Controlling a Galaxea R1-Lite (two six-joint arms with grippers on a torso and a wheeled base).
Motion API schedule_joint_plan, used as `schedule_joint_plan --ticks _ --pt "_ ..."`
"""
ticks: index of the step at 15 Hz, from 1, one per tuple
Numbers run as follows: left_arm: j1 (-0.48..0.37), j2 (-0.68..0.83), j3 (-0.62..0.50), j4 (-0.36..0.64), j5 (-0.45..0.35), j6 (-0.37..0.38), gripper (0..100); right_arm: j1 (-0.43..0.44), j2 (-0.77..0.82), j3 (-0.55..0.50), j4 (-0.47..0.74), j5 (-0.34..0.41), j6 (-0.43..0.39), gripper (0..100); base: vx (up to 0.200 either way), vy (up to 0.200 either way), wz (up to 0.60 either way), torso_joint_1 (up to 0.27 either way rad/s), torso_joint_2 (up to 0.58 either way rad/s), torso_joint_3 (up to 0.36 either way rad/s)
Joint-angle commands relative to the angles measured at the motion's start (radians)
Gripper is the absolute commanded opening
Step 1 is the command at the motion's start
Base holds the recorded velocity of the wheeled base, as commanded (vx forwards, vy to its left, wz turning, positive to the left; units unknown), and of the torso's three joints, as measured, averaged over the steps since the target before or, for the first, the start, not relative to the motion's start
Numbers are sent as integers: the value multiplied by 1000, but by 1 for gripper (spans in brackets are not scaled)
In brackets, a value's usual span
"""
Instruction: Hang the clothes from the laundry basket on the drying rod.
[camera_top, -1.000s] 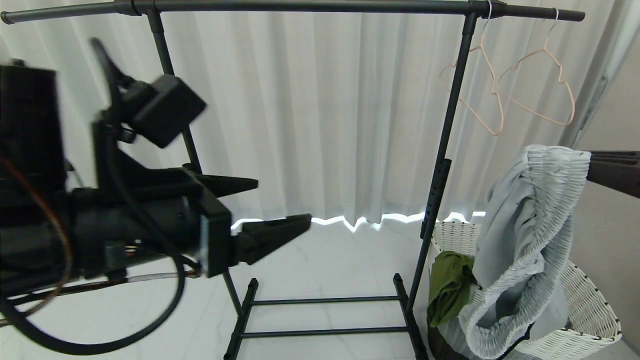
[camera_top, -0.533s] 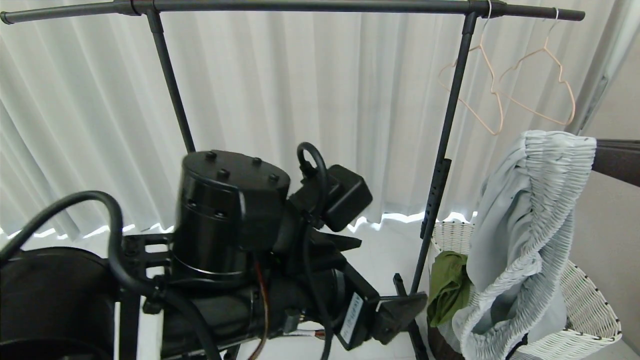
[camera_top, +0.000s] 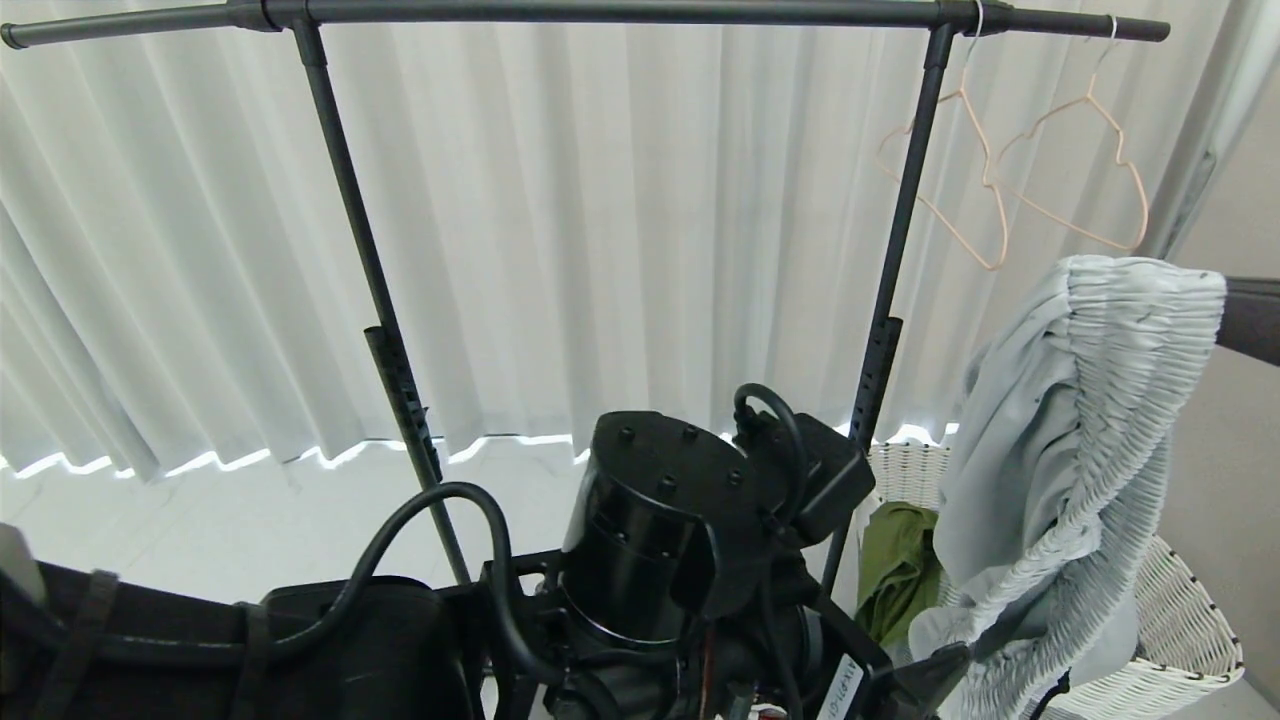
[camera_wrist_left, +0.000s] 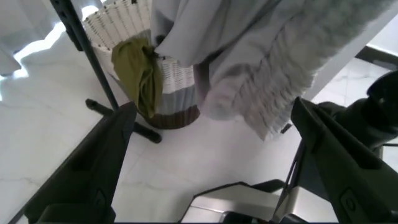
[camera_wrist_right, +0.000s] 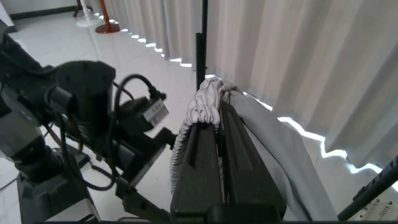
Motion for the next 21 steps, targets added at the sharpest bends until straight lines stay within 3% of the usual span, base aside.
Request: schedule_joint_plan --ticks 1,5,12,14,21 --pt "0 38 -3 0 -2 0 100 1 -2 0 0 1 0 0 0 0 0 0 0 0" --pt "-15 35 32 -5 -2 1 100 1 16 -1 -11 1 2 0 0 0 0 0 0 0" --pt "-8 123 27 -163 26 -52 100 62 6 5 -14 -2 2 0 0 0 0 0 0 0" --pt "0 150 53 -206 66 -49 100 61 -4 7 -14 -4 2 0 0 0 0 0 0 0" --pt "17 133 190 -305 66 -46 100 59 -7 5 -14 -5 2 0 0 0 0 0 0 0"
